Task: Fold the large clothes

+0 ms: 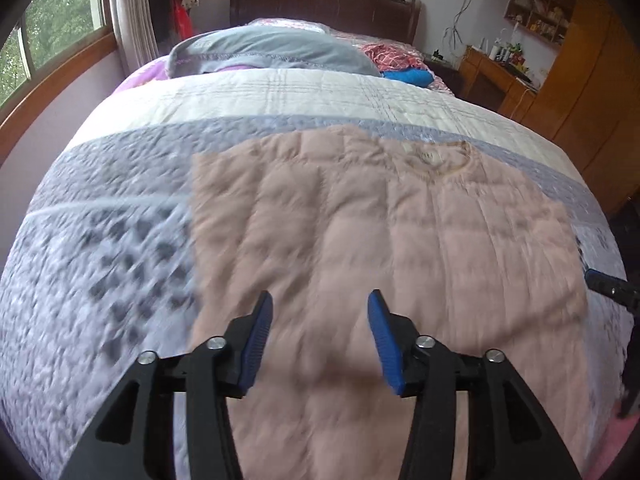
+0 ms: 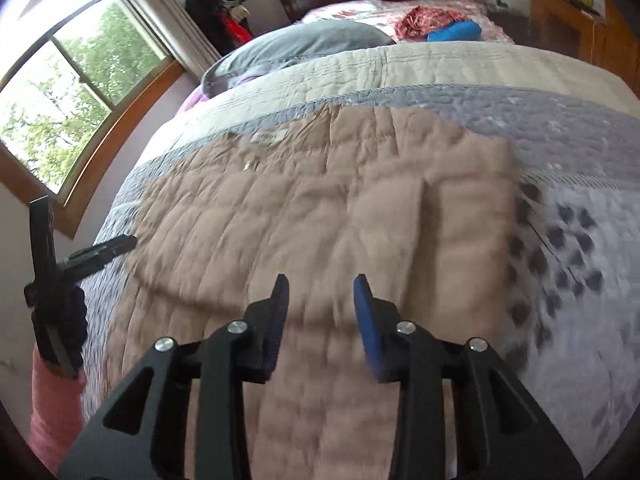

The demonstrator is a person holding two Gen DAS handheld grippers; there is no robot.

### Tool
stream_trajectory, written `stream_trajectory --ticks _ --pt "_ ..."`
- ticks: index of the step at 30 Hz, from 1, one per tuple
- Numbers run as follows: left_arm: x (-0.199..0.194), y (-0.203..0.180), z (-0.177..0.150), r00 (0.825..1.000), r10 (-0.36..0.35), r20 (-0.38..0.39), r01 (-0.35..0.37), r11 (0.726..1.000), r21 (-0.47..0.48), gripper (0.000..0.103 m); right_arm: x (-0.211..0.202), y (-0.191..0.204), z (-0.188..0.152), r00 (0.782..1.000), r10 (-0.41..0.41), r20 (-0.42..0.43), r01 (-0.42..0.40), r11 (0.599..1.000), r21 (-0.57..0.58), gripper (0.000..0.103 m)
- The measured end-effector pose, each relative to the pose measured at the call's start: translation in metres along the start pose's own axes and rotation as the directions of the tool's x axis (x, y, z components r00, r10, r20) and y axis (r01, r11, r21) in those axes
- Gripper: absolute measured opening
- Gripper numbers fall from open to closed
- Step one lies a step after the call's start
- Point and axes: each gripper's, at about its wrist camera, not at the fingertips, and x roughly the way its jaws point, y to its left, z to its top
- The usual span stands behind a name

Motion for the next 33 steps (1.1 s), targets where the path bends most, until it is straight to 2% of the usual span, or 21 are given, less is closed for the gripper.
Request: stream_trajectory --ticks 2,5,7,10,12,16,20,21,24,25,26,27,28,29,30,33 --pt "-0.025 0.02 -0.037 1.0 0.007 -0.011 -0.007 1.0 -0.015 0.058 -0.023 -0.001 -0.036 1.0 -0.001 -0.003 0.001 0.999 -0.035 0.043" --pt "-0.059 0.048 -0.097 0.999 0.039 -0.031 -0.04 0.999 -0.027 0.068 -0.051 -0.001 -0.092 1.0 -0.019 -0.019 0.017 0.997 -0.075 0.054" --pt "-0.078 0.066 -0.139 0.998 0.054 -0.044 -0.056 0.997 -0.052 0.069 -0.067 -0.002 -0.126 1.0 0.003 -0.023 -0.005 0.996 -0.089 0.059" --pt "-0.096 0.083 -0.193 0.998 0.026 -0.059 -0.032 0.995 -0.098 0.071 -0.095 -0.004 -0.18 0.999 0.049 -0.013 -0.05 0.994 -0.096 0.068" --pt "-0.104 0.086 -0.222 0.998 -0.012 -0.066 0.004 0.994 -0.113 0.071 -0.103 -0.005 -0.205 0.999 0.041 -0.016 -0.043 0.995 -0.09 0.068" --pt "-0.106 0.083 -0.268 0.996 -0.055 -0.07 0.044 0.988 -0.15 0.072 -0.104 -0.022 -0.245 0.999 0.017 -0.031 -0.018 1.0 -0.024 0.069" --pt "-0.104 0.075 -0.285 0.991 -0.116 -0.064 0.104 0.98 -0.172 0.073 -0.1 -0.039 -0.271 0.998 0.042 -0.037 -0.04 0.998 0.042 0.069" --pt "-0.104 0.072 -0.287 0.992 -0.117 -0.056 0.107 0.981 -0.164 0.074 -0.099 -0.04 -0.275 0.998 0.053 -0.032 -0.051 0.997 0.049 0.066" --pt "-0.099 0.067 -0.287 0.993 -0.108 -0.055 0.096 0.98 -0.176 0.072 -0.089 -0.039 -0.283 0.995 0.09 -0.05 -0.086 0.994 0.066 0.047" --pt "-0.098 0.066 -0.286 0.993 -0.11 -0.049 0.099 0.978 -0.184 0.068 -0.086 -0.037 -0.284 0.996 0.079 -0.051 -0.076 0.995 0.059 0.043" --pt "-0.097 0.066 -0.287 0.992 -0.114 -0.044 0.104 0.977 -0.188 0.055 -0.087 -0.032 -0.285 0.998 0.053 -0.038 -0.052 0.998 0.032 0.039" --pt "-0.096 0.066 -0.286 0.991 -0.126 -0.046 0.115 0.973 -0.199 0.048 -0.088 -0.029 -0.285 0.998 0.045 -0.032 -0.044 0.999 0.018 0.025" --pt "-0.097 0.067 -0.286 0.99 -0.134 -0.041 0.122 0.97 -0.211 0.034 -0.088 -0.028 -0.286 0.998 0.061 -0.033 -0.061 0.998 0.022 0.015" --pt "-0.098 0.068 -0.286 0.988 -0.153 -0.036 0.141 0.966 -0.217 0.019 -0.089 -0.027 -0.285 0.996 0.089 -0.033 -0.087 0.996 0.036 0.014" --pt "-0.099 0.068 -0.285 0.982 -0.188 -0.032 0.176 0.958 -0.226 0.017 -0.091 -0.027 -0.285 0.996 0.083 -0.028 -0.082 0.996 0.035 0.012" --pt "-0.114 0.066 -0.289 0.983 -0.181 0.008 0.178 0.958 -0.225 0.015 -0.106 -0.02 -0.288 0.997 0.071 0.005 -0.071 0.997 0.007 0.01"
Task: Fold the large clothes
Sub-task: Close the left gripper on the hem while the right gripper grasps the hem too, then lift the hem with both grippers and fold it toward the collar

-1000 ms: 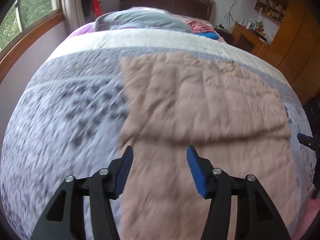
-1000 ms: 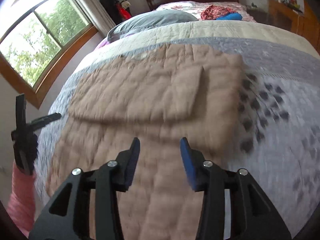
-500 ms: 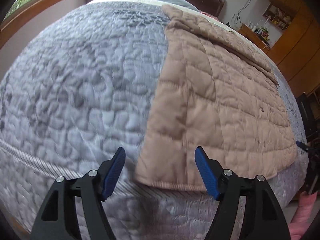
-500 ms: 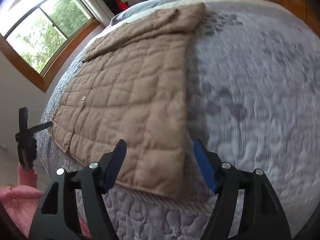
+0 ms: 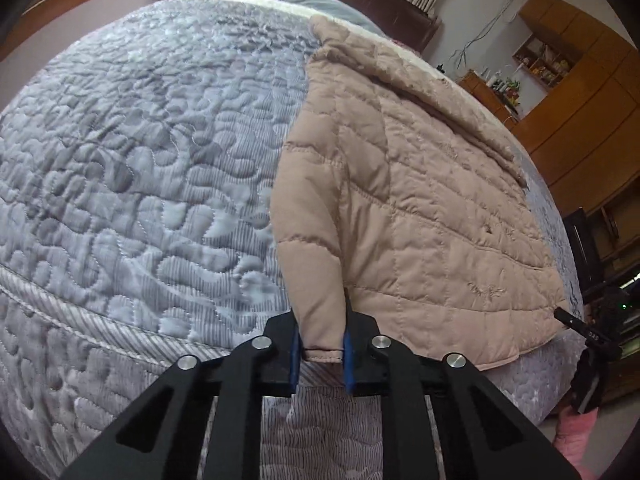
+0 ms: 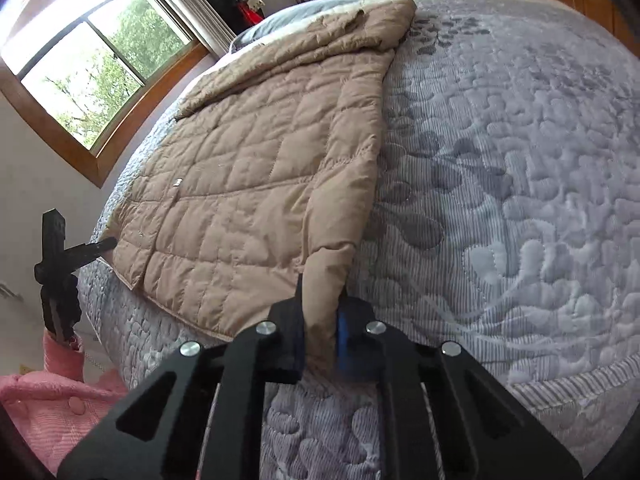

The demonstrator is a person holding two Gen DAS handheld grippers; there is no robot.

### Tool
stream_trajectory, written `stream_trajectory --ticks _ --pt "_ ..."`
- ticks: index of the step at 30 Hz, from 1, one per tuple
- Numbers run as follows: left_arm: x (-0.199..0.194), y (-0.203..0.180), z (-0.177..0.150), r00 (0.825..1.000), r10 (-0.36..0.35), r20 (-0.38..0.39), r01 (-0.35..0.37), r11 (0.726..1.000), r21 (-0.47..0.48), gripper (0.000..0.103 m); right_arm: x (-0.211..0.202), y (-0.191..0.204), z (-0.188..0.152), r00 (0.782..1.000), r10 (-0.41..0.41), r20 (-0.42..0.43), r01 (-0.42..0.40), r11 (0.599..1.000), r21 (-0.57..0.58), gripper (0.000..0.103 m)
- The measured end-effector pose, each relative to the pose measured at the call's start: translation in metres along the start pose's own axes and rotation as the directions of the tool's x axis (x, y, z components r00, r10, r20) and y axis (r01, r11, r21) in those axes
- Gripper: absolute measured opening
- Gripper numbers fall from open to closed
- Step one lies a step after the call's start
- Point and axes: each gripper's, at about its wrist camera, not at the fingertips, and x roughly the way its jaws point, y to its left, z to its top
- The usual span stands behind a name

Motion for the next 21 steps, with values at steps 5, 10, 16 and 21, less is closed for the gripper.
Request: stream_trajectory --ticks 5,10,16,21 --pt "-0.04 -0.011 -0.022 0.998 -0.053 0.043 0.051 0.998 0.046 0.015 -0.044 0.011 -0.016 0.996 0.006 0.086 -0.003 0.999 -0.038 0.009" --pt "-0.061 -0.02 -0.05 0.997 -0.044 0.068 0.035 0.991 0.127 0.015 -0.061 0.015 -0.041 0.992 -0.016 0.126 0.021 0.999 -0.037 0.009" --pt "-0.011 -0.007 -0.058 0.999 0.033 -0.034 -0.029 0.993 0.117 0.015 -0.012 -0.009 -0.051 0.998 -0.059 0.002 0.058 0.997 0.058 0.008" --pt "-0.036 -0.015 -0.046 0.999 -0.021 0.035 0.015 0.988 0.153 0.015 -0.034 -0.003 -0.041 0.998 -0.024 0.065 0.02 0.999 0.05 0.008"
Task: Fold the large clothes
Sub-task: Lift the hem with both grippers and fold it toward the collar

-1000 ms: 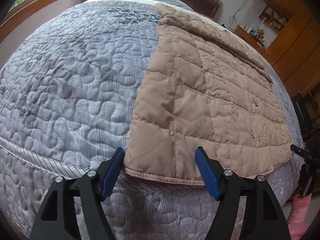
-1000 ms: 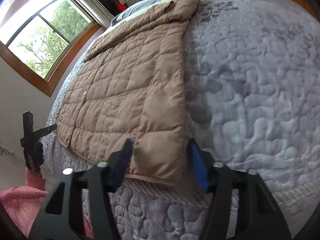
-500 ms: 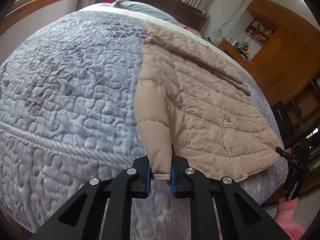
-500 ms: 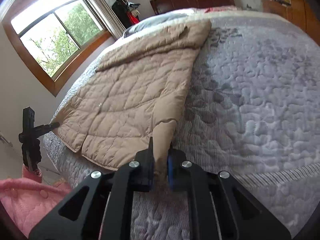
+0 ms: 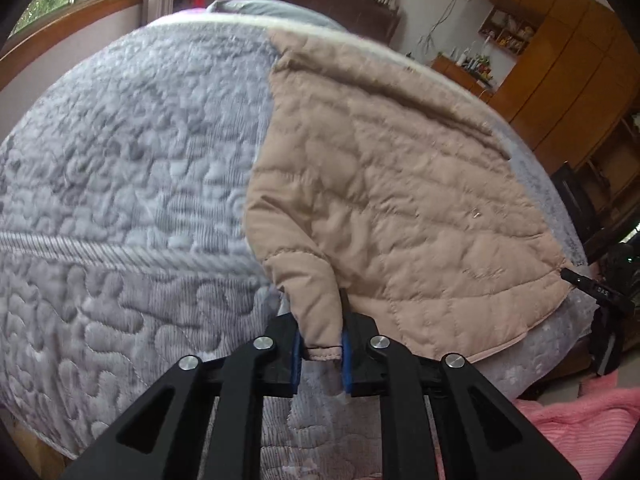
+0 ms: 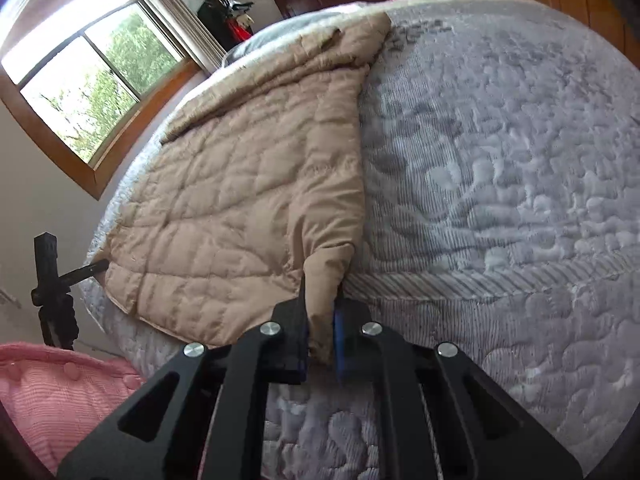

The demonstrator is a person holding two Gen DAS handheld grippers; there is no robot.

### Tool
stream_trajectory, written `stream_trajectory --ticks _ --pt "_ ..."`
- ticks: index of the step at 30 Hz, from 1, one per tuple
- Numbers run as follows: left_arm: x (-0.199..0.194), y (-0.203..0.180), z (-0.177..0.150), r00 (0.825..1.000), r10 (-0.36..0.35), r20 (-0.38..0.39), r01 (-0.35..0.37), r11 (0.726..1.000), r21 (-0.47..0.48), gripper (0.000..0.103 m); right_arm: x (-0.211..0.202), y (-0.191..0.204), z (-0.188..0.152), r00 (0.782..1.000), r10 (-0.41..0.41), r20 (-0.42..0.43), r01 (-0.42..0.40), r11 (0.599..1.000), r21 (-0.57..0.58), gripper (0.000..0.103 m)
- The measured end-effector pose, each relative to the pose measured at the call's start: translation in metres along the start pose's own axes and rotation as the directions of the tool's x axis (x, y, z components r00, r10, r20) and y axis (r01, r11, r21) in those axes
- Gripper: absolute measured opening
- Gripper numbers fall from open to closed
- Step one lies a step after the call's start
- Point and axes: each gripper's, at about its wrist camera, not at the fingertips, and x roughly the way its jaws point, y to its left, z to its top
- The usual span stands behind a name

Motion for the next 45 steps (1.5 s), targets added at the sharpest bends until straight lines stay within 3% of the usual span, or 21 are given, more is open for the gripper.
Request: stream_trajectory --ticks 3,10,22,26,31,37,45 --pt "-0.024 -0.005 0.022 0.995 -0.058 0.077 0.057 0.998 0.017 0.015 -0.023 0.013 0.015 0.998 0.027 0.051 -0.025 0.999 -0.032 0.008" --pt "-0.043 -0.013 0.097 0.983 -0.057 0.175 0.052 0.998 0.038 0.015 -0.052 0.042 0.086 0.991 0.003 0.135 0.015 0.991 -0.133 0.008" --pt "0.005 -0.027 0.256 0.964 0.008 0.264 -0.03 0.997 0.078 0.015 -0.024 0.038 0.241 0.994 -0.014 0.109 0.024 0.996 -0.09 0.008" --pt "0.044 -0.021 0.298 0.971 0.03 0.238 -0.043 0.998 0.049 0.015 0.012 0.014 0.294 0.998 -0.01 0.062 0.011 1.0 -0.012 0.008" --pt "0.101 0.002 0.338 0.983 0.073 0.167 -0.074 0.997 0.001 0.015 0.064 -0.018 0.337 1.0 -0.018 -0.004 0.018 0.996 0.082 0.008" --pt "0.166 0.024 0.365 0.992 0.105 0.064 -0.102 0.994 -0.045 0.015 0.121 -0.042 0.37 0.997 -0.026 -0.076 0.037 0.988 0.151 0.008" --pt "0.227 0.046 0.374 0.993 0.113 -0.033 -0.116 0.987 -0.108 0.019 0.166 -0.067 0.379 0.988 -0.052 -0.147 0.084 0.973 0.217 0.009"
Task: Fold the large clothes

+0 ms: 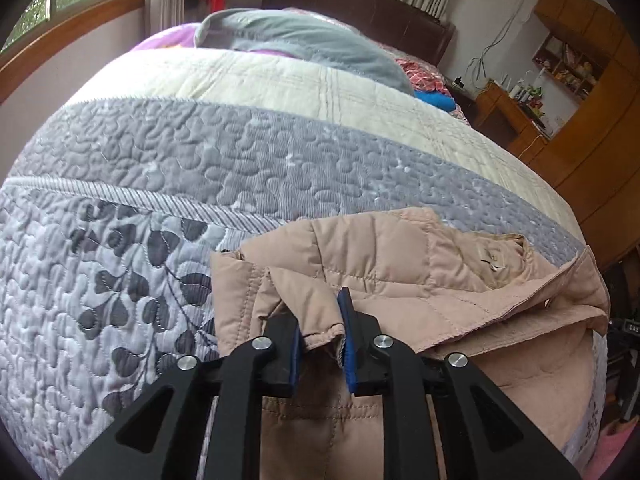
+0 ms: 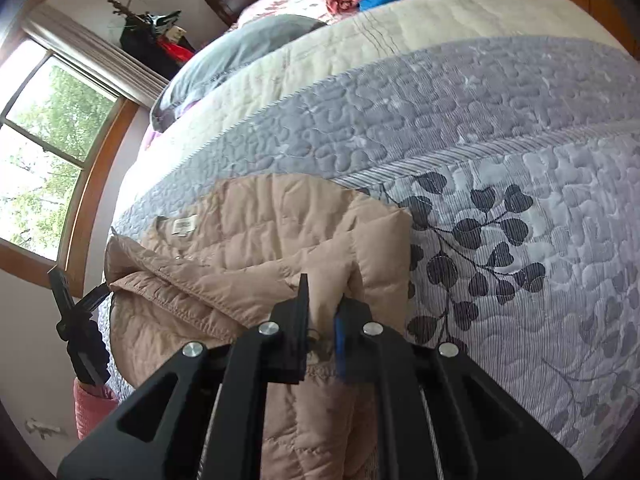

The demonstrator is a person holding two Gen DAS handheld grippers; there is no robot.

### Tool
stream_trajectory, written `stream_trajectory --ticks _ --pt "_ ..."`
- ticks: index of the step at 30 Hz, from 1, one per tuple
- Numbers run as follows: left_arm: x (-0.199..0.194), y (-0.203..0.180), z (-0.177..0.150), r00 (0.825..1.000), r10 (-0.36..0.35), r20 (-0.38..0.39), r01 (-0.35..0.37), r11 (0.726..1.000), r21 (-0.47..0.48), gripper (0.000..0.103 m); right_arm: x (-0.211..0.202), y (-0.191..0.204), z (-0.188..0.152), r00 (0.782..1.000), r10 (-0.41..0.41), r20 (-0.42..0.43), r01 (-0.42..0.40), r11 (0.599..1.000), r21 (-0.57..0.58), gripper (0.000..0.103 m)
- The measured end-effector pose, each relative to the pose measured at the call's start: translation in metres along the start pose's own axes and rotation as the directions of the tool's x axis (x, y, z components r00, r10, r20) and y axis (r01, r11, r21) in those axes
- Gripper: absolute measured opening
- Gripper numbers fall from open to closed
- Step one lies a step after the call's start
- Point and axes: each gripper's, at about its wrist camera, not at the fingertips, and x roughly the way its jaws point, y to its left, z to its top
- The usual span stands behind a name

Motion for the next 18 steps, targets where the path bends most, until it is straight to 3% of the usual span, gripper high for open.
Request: stream_trajectory --ticks 6,8,9,10,11,13,15,18 --pt "0.001 0.002 0.002 0.999 -0.031 -0.027 0.03 0.999 -0.015 0.023 0.006 -0.007 0.002 1.0 0.012 -0.012 -0.011 0.999 0.036 0.016" --pt "-0.009 0.007 0.002 0.997 -0.075 -0.029 0.073 0.996 -0.044 0.033 -0.002 -0.006 -0.001 0.999 0.035 0.009 -0.035 0.999 0.035 0.024" --pt "-0.017 0.01 0.001 0.995 -0.102 -0.022 0.1 0.993 -0.063 0.037 -0.005 -0.006 0.0 0.999 0.042 0.023 -0.042 0.998 0.037 0.039" --pt "-0.025 0.013 0.0 0.993 -0.118 -0.009 0.118 0.99 -0.073 0.043 -0.013 -0.006 -0.002 0.998 0.022 0.057 -0.024 0.999 0.035 0.065" --pt "-0.036 0.015 -0.003 0.992 -0.127 0.012 0.128 0.989 -0.077 0.048 -0.02 -0.006 -0.003 0.996 0.0 0.084 -0.002 1.0 0.027 0.07" --pt "-0.057 0.019 -0.009 0.992 -0.115 0.054 0.118 0.991 -0.058 0.05 -0.031 -0.004 -0.01 0.995 0.016 0.102 -0.014 1.0 -0.021 0.055" --pt "-0.073 0.022 -0.021 0.992 -0.099 0.075 0.101 0.995 -0.027 0.053 -0.032 -0.003 -0.02 0.996 0.057 0.07 -0.055 0.998 -0.042 0.054" --pt "-0.08 0.019 -0.048 0.996 -0.068 0.063 0.066 0.997 0.032 0.055 -0.025 0.007 -0.042 0.999 0.015 0.041 -0.01 0.994 -0.113 0.054"
